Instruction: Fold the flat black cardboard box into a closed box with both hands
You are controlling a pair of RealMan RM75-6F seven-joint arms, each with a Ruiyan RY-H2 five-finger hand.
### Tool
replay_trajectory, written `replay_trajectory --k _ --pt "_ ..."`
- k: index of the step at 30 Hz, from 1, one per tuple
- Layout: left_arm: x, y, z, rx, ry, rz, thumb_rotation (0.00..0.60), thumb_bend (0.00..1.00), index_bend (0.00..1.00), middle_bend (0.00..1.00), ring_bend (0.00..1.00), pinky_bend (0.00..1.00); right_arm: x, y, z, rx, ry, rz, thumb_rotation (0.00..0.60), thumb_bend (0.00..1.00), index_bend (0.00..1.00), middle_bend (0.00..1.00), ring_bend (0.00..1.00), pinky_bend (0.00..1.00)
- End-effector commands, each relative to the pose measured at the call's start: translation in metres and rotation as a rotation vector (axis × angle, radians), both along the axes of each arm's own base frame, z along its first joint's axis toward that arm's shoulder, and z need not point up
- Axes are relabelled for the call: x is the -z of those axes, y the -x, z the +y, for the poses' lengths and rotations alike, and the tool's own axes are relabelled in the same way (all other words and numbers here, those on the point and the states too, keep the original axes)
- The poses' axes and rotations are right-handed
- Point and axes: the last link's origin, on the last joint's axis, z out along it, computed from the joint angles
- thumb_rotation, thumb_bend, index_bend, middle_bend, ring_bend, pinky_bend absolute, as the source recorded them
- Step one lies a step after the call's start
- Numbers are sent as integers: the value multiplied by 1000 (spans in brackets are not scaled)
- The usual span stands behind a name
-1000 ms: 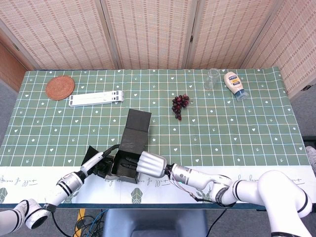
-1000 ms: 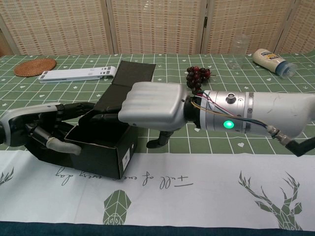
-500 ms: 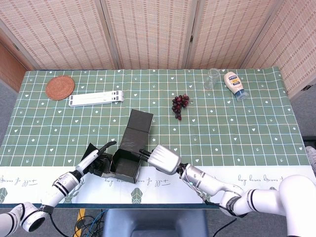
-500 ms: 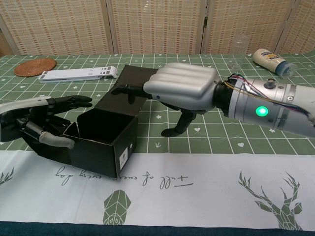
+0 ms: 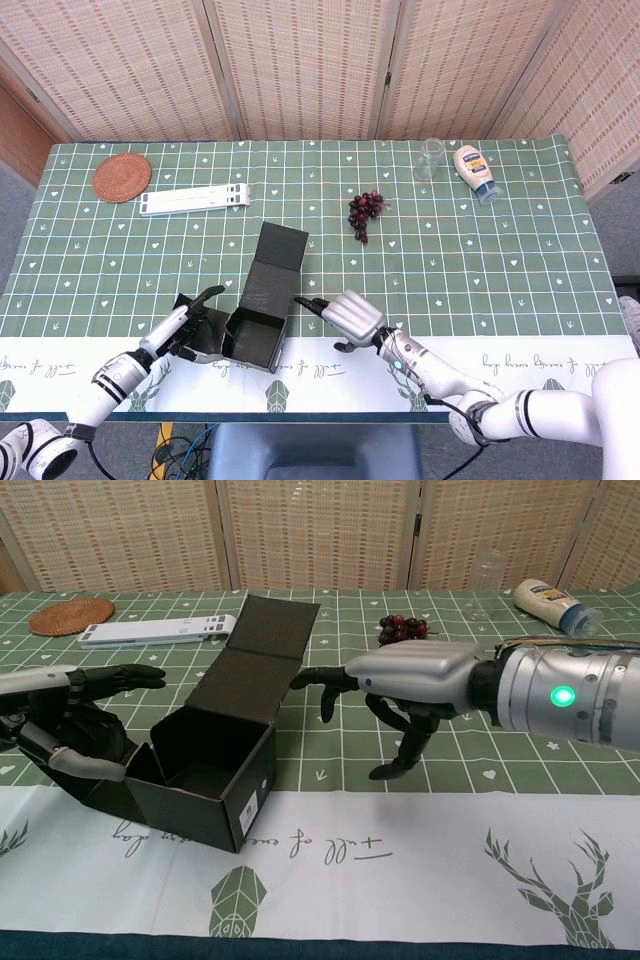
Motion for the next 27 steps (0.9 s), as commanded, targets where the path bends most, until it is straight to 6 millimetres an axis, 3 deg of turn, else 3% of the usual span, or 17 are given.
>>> replay_trajectory --k 1,16,23,27 --pt "-5 0 -2 2 -21 -1 600 142 0 0 483 878 11 -14 -13 22 -27 -20 600 228 0 204 741 1000" --pt "-19 4 -13 -7 -52 -18 600 142 0 0 480 878 34 -74 -58 37 -42 -82 600 228 0 168 741 1000" --pt "-23 7 -12 -24 -61 -34 600 142 0 0 483 877 24 -50 -41 158 -103 -174 600 227 0 165 741 1000" --pt "-23 7 -12 -27 -59 -45 600 142 0 0 487 878 18 -35 -30 274 -172 -228 600 150 0 152 741 1000"
